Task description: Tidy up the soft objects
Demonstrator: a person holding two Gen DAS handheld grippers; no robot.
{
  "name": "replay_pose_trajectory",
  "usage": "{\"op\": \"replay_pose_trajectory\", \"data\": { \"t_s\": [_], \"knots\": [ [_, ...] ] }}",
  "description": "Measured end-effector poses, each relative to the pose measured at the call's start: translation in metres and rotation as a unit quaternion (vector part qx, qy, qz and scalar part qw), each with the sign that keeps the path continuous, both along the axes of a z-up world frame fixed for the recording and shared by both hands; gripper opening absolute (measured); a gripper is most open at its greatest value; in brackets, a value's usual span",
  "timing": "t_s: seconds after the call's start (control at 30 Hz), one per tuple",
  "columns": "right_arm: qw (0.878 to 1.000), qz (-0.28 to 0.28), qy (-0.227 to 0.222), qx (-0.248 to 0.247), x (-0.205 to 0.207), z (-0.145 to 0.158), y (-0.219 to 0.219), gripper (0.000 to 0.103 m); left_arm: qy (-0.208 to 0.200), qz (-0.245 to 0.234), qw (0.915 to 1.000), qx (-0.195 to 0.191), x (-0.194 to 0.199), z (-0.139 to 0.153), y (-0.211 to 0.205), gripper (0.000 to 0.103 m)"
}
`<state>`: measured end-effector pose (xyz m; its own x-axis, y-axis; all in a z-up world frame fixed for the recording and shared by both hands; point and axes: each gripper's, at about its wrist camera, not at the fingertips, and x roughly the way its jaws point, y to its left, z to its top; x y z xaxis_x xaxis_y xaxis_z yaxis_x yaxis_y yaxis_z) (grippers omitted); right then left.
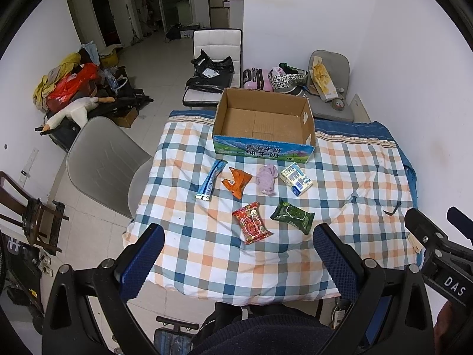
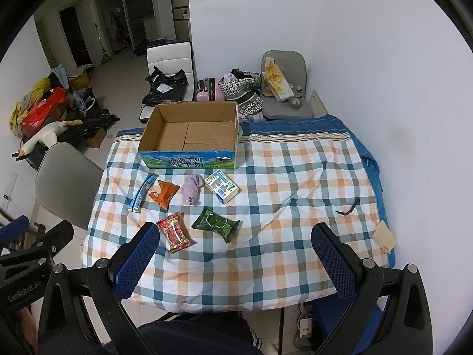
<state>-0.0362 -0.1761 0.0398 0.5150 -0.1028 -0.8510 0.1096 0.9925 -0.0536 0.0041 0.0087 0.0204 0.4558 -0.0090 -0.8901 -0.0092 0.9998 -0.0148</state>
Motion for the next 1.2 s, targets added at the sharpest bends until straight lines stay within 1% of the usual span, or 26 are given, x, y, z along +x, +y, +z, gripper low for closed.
{"op": "replay_pose_trajectory", "data": {
  "t_s": [0.1, 0.17, 0.23, 0.3, 0.4, 0.43, 0.53, 0.6, 0.63, 0.7, 0.77, 0.8, 0.87, 0.9, 0.93, 1.0, 1.03, 1.07, 1.1, 1.17, 1.2],
  "knots": [
    [1.0, 0.002, 0.009, 0.006, 0.011, -0.003, -0.001, 0.103, 0.002, 0.009, 0.9999, -0.012, 0.002, -0.008, 0.0, 0.103],
    [1.0, 0.005, 0.024, 0.017, 0.026, -0.011, -0.006, 0.103, 0.01, 0.019, 0.9996, -0.016, 0.014, -0.019, 0.001, 0.103],
    [0.999, 0.01, 0.038, 0.015, 0.043, -0.024, -0.011, 0.103, 0.021, 0.033, 0.999, -0.021, 0.025, -0.036, 0.004, 0.103],
    [0.998, 0.028, 0.06, 0.015, 0.062, -0.042, -0.011, 0.103, 0.042, 0.049, 0.9974, -0.034, 0.041, -0.061, 0.009, 0.103],
    [0.993, 0.065, 0.097, 0.011, 0.089, -0.095, -0.011, 0.103, 0.076, 0.068, 0.994, -0.041, 0.06, -0.103, 0.015, 0.103],
    [0.99, 0.083, 0.112, 0.005, 0.1, -0.121, -0.01, 0.103, 0.093, 0.074, 0.9921, -0.039, 0.068, -0.121, 0.016, 0.103],
    [0.978, 0.127, 0.166, -0.013, 0.133, -0.184, -0.002, 0.103, 0.129, 0.083, 0.9873, -0.041, 0.082, -0.169, 0.018, 0.103],
    [0.966, 0.156, 0.203, -0.023, 0.153, -0.231, 0.007, 0.103, 0.16, 0.084, 0.9824, -0.044, 0.091, -0.205, 0.016, 0.103],
    [0.961, 0.169, 0.217, -0.028, 0.161, -0.255, 0.008, 0.103, 0.184, 0.087, 0.9781, -0.042, 0.097, -0.229, 0.012, 0.103],
    [0.95, 0.189, 0.248, -0.026, 0.178, -0.296, 0.013, 0.103, 0.211, 0.091, 0.9719, -0.052, 0.102, -0.258, 0.012, 0.102],
    [0.94, 0.207, 0.27, -0.027, 0.192, -0.335, 0.018, 0.101, 0.237, 0.098, 0.965, -0.055, 0.107, -0.29, 0.009, 0.099],
    [0.934, 0.221, 0.279, -0.023, 0.193, -0.353, 0.02, 0.101, 0.246, 0.099, 0.9623, -0.059, 0.11, -0.302, 0.009, 0.099],
    [0.922, 0.247, 0.298, -0.021, 0.201, -0.379, 0.026, 0.097, 0.257, 0.104, 0.9588, -0.059, 0.112, -0.321, 0.007, 0.099],
    [0.913, 0.262, 0.312, -0.014, 0.204, -0.393, 0.03, 0.097, 0.263, 0.105, 0.9573, -0.06, 0.114, -0.327, 0.007, 0.099],
    [0.907, 0.27, 0.324, -0.01, 0.206, -0.404, 0.032, 0.096, 0.27, 0.108, 0.9546, -0.065, 0.115, -0.337, 0.006, 0.099],
    [0.896, 0.278, 0.345, -0.006, 0.212, -0.427, 0.035, 0.084, 0.278, 0.113, 0.9512, -0.07, 0.119, -0.35, 0.006, 0.099],
    [0.894, 0.274, 0.355, -0.009, 0.214, -0.436, 0.036, 0.069, 0.284, 0.116, 0.9491, -0.073, 0.121, -0.357, 0.005, 0.099],
    [0.891, 0.27, 0.365, -0.003, 0.214, -0.445, 0.035, 0.06, 0.288, 0.117, 0.9476, -0.074, 0.122, -0.363, 0.003, 0.099],
    [0.891, 0.264, 0.369, 0.0, 0.214, -0.451, 0.035, 0.056, 0.291, 0.117, 0.9463, -0.078, 0.124, -0.368, 0.001, 0.099],
    [0.9, 0.229, 0.37, 0.016, 0.213, -0.455, 0.028, 0.044, 0.296, 0.115, 0.9445, -0.083, 0.126, -0.377, -0.004, 0.099],
    [0.908, 0.191, 0.37, 0.035, 0.213, -0.457, 0.019, 0.042, 0.298, 0.114, 0.9438, -0.086, 0.127, -0.382, -0.006, 0.099]
  ]
}}
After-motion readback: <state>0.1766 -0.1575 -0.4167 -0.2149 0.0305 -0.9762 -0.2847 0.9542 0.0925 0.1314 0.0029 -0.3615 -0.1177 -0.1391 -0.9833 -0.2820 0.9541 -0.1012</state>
